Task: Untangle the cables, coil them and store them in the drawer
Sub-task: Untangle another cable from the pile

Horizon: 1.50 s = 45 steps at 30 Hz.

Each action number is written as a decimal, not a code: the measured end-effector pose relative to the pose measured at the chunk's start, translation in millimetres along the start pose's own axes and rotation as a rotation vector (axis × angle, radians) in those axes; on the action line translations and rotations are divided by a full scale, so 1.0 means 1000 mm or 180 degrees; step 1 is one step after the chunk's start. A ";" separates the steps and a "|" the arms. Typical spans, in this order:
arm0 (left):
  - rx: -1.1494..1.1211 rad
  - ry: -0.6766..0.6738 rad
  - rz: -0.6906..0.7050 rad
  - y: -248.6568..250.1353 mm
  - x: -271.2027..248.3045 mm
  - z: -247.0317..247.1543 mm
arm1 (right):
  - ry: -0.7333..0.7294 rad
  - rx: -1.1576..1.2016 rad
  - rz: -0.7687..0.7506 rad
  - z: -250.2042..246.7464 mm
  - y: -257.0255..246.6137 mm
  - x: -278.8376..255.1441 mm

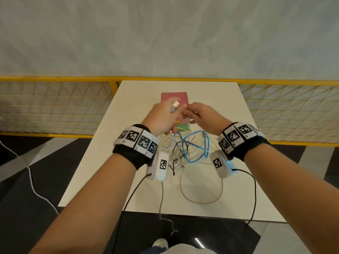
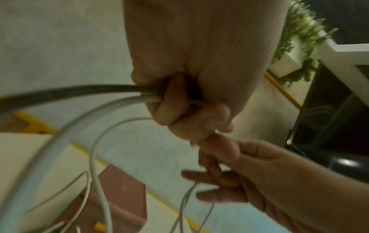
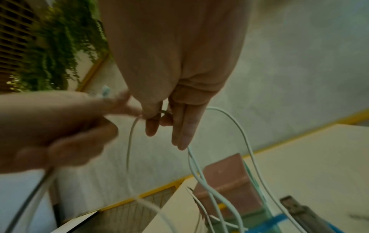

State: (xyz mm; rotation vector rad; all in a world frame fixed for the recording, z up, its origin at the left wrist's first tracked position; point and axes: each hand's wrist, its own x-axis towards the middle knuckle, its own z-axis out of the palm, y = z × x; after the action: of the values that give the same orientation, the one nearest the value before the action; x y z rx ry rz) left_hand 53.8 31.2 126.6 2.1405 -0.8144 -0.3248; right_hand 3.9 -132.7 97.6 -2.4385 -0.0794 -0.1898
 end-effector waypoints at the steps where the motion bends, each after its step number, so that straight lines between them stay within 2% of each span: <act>1: 0.0087 -0.0123 -0.0022 0.000 0.000 0.004 | 0.0021 -0.0048 -0.0103 -0.003 -0.003 0.001; 3: 0.0103 0.0007 0.0005 0.002 0.001 0.005 | 0.0073 -0.0050 -0.0160 -0.009 -0.004 0.001; 7: 0.0007 0.0914 0.0334 0.015 0.003 -0.005 | 0.0049 0.0543 0.0159 -0.004 0.004 -0.002; 9: -0.0291 0.1299 0.0326 0.020 0.002 -0.007 | 0.0018 0.0705 0.0323 0.000 0.007 0.002; 12: -0.1035 0.1727 0.0185 0.027 -0.002 -0.019 | -0.0225 0.0418 0.0705 0.006 0.026 0.002; 14: -0.1218 0.1881 0.0194 0.029 -0.001 -0.036 | -0.0336 0.0291 0.0910 0.009 0.041 -0.004; 18: -0.0780 0.1488 0.0171 0.021 0.001 -0.045 | -0.0088 0.0421 0.0999 0.004 0.042 -0.007; 22: -0.0070 0.0724 0.0462 0.021 -0.002 -0.014 | 0.0069 -0.0380 0.0296 -0.012 0.014 0.000; 25: 0.0119 0.0052 0.0195 0.015 0.004 0.001 | 0.0298 -0.0817 -0.0279 -0.021 -0.004 0.004; 26: 0.0097 -0.0045 0.0159 0.012 0.005 0.003 | 0.0390 -0.0885 -0.0408 -0.024 -0.007 0.005; 27: 0.0062 0.0016 0.0170 0.013 0.005 0.003 | 0.0466 -0.0901 -0.0480 -0.027 -0.006 0.005; 29: -0.0068 0.0465 0.0217 0.016 0.003 -0.007 | 0.0552 -0.0749 -0.0442 -0.035 0.001 0.002; 31: -0.0440 0.0994 0.0293 0.022 0.001 -0.024 | 0.0526 -0.0610 -0.0193 -0.039 0.015 -0.006; 33: -0.0658 0.1247 0.0449 0.025 -0.001 -0.040 | 0.0414 -0.0585 0.0108 -0.041 0.027 -0.016; 35: -0.0602 0.1158 0.0469 0.026 -0.002 -0.044 | 0.0277 -0.0456 0.0287 -0.041 0.028 -0.021; 37: -0.0383 0.0961 0.0405 0.028 -0.004 -0.040 | 0.0158 0.0045 0.0430 -0.040 0.015 -0.025; 40: 0.0036 0.0538 0.0371 0.031 -0.009 -0.026 | 0.0139 0.0645 0.0271 -0.039 -0.017 -0.031; 43: -0.0090 0.0165 0.0475 0.032 -0.018 -0.018 | 0.0324 0.0506 -0.0053 -0.040 -0.045 -0.041; 45: -0.0575 0.0325 0.0523 0.029 -0.024 -0.022 | 0.0268 -0.0016 -0.0225 -0.040 -0.056 -0.052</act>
State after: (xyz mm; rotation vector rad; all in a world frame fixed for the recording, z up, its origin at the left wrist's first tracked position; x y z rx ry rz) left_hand 33.5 46.0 161.9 1.8933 -0.8620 -0.1942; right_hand -57.8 -115.8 154.9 -2.4313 -0.1280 -0.3241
